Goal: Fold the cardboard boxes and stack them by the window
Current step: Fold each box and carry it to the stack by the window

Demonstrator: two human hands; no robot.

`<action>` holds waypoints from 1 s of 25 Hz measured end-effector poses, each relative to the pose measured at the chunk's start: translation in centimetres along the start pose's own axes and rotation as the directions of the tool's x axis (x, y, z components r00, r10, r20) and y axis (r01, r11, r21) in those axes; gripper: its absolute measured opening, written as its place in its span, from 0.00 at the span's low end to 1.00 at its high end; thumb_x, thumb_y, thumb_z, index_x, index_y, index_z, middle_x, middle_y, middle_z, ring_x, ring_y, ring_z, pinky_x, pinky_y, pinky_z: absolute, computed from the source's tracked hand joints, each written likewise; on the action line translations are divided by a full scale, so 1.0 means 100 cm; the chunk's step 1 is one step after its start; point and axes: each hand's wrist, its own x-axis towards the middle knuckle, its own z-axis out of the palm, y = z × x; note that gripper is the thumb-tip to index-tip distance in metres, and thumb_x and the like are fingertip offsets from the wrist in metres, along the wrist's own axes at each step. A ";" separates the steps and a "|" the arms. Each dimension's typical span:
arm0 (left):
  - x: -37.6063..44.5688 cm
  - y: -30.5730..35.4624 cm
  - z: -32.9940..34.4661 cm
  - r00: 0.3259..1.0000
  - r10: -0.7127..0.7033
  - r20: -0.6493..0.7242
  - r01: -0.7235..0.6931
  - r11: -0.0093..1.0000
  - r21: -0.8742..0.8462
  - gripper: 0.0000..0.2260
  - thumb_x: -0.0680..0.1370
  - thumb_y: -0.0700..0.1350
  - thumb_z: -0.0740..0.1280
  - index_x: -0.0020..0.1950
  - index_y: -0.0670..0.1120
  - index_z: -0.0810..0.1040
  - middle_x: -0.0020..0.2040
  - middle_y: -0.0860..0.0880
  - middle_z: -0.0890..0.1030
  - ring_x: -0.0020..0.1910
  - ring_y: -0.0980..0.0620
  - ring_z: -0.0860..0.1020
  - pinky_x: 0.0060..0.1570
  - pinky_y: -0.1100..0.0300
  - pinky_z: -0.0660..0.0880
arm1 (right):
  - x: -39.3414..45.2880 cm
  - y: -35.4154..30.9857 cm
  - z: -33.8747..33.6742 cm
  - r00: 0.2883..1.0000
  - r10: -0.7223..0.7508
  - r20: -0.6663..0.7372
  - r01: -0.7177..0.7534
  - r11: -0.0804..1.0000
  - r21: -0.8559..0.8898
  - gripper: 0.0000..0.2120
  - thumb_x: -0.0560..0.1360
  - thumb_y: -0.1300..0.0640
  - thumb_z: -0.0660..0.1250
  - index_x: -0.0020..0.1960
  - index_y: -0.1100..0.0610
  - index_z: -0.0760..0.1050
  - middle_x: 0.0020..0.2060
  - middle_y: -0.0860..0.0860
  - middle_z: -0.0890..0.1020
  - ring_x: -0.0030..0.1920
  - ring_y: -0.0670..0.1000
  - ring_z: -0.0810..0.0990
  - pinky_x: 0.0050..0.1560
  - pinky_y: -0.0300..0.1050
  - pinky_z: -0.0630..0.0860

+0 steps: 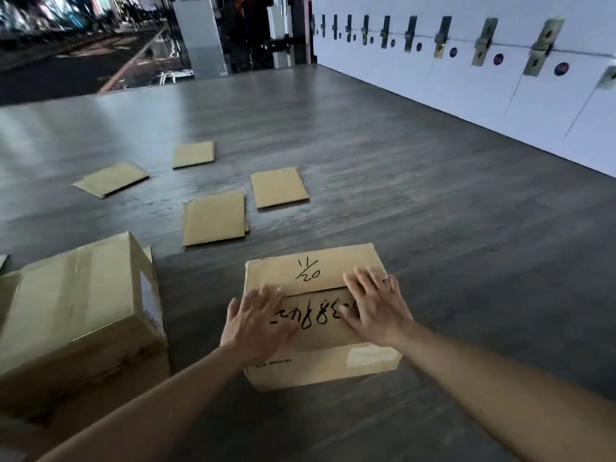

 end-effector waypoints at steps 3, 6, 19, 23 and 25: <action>0.000 -0.004 0.002 1.000 -0.020 0.007 0.020 1.000 0.011 0.33 0.77 0.71 0.50 0.80 0.62 0.52 0.82 0.53 0.52 0.80 0.49 0.49 0.77 0.46 0.45 | 0.001 0.000 0.000 1.000 0.005 0.023 -0.006 0.999 0.040 0.35 0.80 0.33 0.44 0.81 0.50 0.49 0.81 0.52 0.50 0.79 0.56 0.48 0.75 0.64 0.53; 0.002 -0.007 -0.002 0.989 0.006 -0.145 -0.016 0.997 -0.069 0.20 0.81 0.64 0.54 0.72 0.63 0.66 0.72 0.56 0.66 0.71 0.48 0.63 0.70 0.48 0.56 | 0.003 0.003 -0.002 1.000 0.006 0.009 -0.006 1.000 0.019 0.33 0.80 0.33 0.44 0.80 0.49 0.54 0.80 0.51 0.54 0.78 0.55 0.52 0.73 0.62 0.56; 0.031 -0.019 -0.010 0.785 -0.606 0.126 0.531 0.554 -0.641 0.29 0.72 0.62 0.73 0.67 0.50 0.68 0.65 0.43 0.70 0.63 0.41 0.73 0.60 0.45 0.74 | 0.032 0.018 -0.006 0.819 0.571 0.049 -0.511 0.689 0.514 0.44 0.72 0.33 0.69 0.78 0.52 0.57 0.75 0.55 0.64 0.74 0.60 0.62 0.69 0.62 0.64; 0.026 -0.021 -0.010 0.681 -0.602 0.417 0.694 0.347 -0.631 0.41 0.69 0.72 0.69 0.68 0.41 0.72 0.55 0.44 0.80 0.49 0.45 0.80 0.47 0.51 0.76 | 0.029 0.026 -0.001 0.701 0.570 0.428 -0.695 0.409 0.592 0.50 0.66 0.24 0.66 0.75 0.57 0.64 0.71 0.57 0.72 0.68 0.60 0.73 0.64 0.56 0.73; 0.024 -0.019 -0.006 0.660 -0.553 0.509 0.710 0.238 -0.663 0.42 0.69 0.73 0.66 0.67 0.40 0.73 0.51 0.44 0.79 0.47 0.44 0.78 0.47 0.51 0.75 | 0.028 0.029 0.000 0.689 0.533 0.491 -0.706 0.340 0.622 0.47 0.64 0.22 0.65 0.70 0.57 0.73 0.65 0.57 0.77 0.63 0.60 0.77 0.63 0.56 0.75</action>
